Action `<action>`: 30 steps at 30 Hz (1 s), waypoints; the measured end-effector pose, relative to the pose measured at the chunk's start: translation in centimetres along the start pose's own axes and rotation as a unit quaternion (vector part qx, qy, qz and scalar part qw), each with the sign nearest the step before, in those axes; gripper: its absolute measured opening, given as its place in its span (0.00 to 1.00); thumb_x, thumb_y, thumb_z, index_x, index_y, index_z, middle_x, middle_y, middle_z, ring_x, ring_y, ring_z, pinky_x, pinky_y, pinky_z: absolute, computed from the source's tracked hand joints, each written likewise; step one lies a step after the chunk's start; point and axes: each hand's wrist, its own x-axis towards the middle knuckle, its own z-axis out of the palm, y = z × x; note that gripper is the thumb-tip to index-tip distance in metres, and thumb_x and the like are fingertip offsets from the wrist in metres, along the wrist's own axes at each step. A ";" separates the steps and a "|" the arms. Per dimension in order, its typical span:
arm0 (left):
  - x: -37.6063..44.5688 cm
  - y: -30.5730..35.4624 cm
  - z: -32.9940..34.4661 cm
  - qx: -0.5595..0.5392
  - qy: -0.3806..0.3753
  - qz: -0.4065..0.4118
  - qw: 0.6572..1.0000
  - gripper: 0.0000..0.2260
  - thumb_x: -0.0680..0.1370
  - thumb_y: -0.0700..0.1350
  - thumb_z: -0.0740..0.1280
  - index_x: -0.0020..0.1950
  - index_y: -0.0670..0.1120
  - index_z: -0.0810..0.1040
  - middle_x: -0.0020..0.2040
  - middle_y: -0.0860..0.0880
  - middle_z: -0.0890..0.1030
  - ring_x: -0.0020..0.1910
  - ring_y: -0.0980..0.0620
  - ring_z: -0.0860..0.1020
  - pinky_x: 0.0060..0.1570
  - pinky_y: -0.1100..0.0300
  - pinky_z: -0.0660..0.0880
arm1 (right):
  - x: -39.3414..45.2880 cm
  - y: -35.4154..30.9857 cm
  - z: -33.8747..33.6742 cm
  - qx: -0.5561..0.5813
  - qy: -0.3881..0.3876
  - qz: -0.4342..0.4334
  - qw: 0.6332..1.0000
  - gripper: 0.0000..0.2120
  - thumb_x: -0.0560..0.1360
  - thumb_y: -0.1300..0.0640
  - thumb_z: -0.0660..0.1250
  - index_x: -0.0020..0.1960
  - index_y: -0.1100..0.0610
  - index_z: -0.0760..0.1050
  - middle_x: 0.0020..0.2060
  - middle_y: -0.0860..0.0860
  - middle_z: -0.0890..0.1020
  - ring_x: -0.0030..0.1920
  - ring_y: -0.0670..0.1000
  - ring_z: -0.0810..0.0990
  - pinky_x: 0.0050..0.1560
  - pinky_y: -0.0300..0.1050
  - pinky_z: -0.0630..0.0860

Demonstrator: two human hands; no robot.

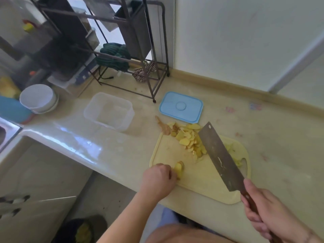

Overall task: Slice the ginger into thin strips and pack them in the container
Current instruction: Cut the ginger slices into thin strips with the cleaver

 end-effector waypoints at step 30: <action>1.6 -0.2 0.5 -0.313 0.020 -0.075 0.947 0.08 0.75 0.41 0.74 0.54 0.48 0.84 0.39 0.53 0.82 0.33 0.65 0.78 0.34 0.75 0.71 | -0.9 0.0 -2.4 0.037 0.059 -0.036 0.997 0.36 0.58 0.24 0.61 0.35 0.59 0.66 0.25 0.56 0.62 0.22 0.49 0.58 0.24 0.36 0.60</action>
